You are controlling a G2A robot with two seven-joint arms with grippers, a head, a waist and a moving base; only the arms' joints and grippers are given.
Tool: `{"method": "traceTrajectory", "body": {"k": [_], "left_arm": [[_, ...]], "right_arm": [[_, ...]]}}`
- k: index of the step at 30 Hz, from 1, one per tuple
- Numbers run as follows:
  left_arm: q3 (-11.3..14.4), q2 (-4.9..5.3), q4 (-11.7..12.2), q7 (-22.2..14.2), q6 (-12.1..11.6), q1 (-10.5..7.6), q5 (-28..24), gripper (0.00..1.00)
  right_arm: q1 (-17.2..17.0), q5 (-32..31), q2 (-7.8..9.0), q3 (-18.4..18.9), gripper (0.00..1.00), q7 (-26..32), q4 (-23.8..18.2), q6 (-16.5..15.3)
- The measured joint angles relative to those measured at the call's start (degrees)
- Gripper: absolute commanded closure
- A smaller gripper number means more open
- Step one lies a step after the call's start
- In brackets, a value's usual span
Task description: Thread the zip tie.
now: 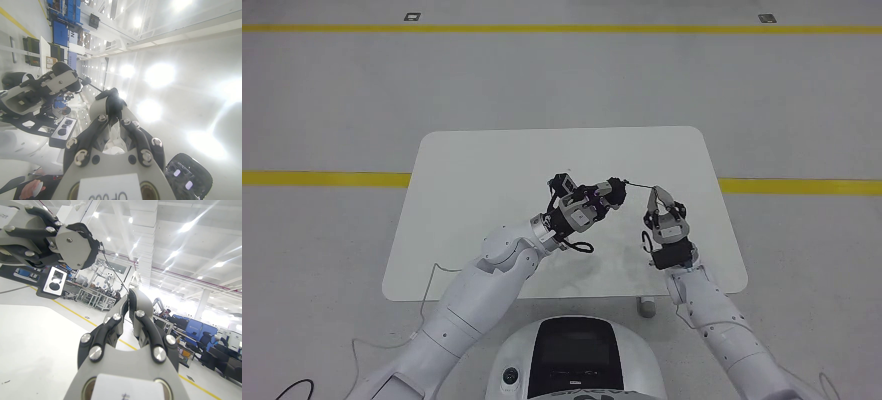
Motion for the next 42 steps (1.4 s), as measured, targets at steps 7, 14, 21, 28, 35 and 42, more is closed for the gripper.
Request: {"method": "traceTrajectory", "body": {"k": [7, 14, 21, 28, 35, 42], "left_arm": [[0.0, 0.0, 0.0, 0.0, 0.0, 0.0, 0.0, 1.0], [0.0, 0.0, 0.0, 0.0, 0.0, 0.0, 0.0, 1.0], [0.0, 0.0, 0.0, 0.0, 0.0, 0.0, 0.0, 1.0], [0.0, 0.0, 0.0, 0.0, 0.0, 0.0, 0.0, 1.0], [0.0, 0.0, 0.0, 0.0, 0.0, 0.0, 0.0, 1.0], [0.0, 0.0, 0.0, 0.0, 0.0, 0.0, 0.0, 1.0]], "right_arm": [[-0.2, 0.0, -0.07, 0.7, 1.0, 0.0, 0.0, 0.0], [-0.3, 0.0, 0.04, 1.3, 1.0, 0.2, 0.1, 0.2], [-0.5, 0.0, 0.11, 2.0, 1.0, 0.5, -0.1, 0.3], [-0.8, 0.0, 0.37, 2.8, 1.0, 0.6, -0.3, 0.2], [-1.6, 1.0, 1.31, 4.8, 0.0, 1.9, -1.3, -9.1], [-1.6, 1.3, 1.39, 5.0, 0.0, 2.0, -1.4, -10.7]]}}
